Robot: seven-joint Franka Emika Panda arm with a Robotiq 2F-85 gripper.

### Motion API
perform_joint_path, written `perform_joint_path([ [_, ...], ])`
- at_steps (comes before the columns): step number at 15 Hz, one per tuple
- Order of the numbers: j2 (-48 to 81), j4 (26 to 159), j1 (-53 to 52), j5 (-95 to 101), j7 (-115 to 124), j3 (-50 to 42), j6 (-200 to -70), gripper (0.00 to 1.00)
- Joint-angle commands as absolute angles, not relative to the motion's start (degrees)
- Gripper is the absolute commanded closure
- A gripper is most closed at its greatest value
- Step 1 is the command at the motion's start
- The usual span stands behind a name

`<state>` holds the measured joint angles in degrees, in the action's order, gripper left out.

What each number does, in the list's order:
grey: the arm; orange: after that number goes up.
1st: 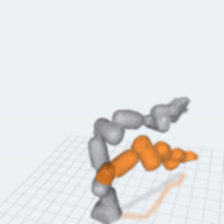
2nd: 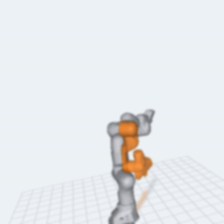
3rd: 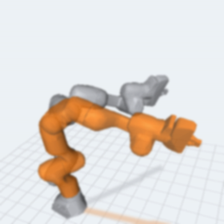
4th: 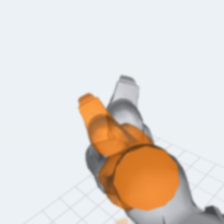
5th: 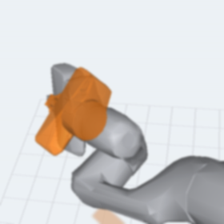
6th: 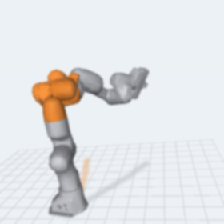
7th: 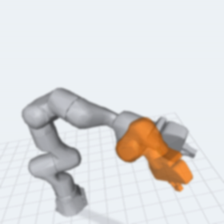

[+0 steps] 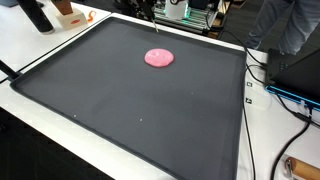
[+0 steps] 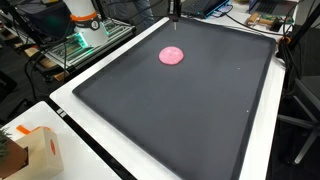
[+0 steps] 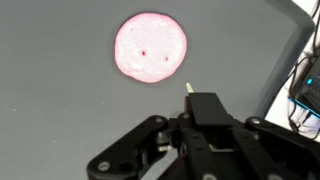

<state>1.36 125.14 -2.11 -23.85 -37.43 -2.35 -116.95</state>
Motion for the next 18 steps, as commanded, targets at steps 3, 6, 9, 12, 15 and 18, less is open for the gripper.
perform_joint_path([
  [3, 8.4, 120.5, 4.2, -34.7, -48.6, -3.6, -106.8, 0.97],
  [6, 11.5, 119.2, 7.2, -38.6, -53.3, -4.0, -102.9, 0.97],
  [9, 14.3, 118.2, 9.5, -41.3, -56.2, -4.3, -100.8, 0.97],
  [12, 16.3, 117.6, 10.9, -42.5, -58.4, -4.5, -101.0, 0.97],
  [15, 18.1, 117.1, 12.1, -43.4, -60.3, -4.6, -101.3, 0.97],
  [18, 19.4, 116.7, 12.8, -42.9, -61.8, -4.7, -101.4, 0.97],
])
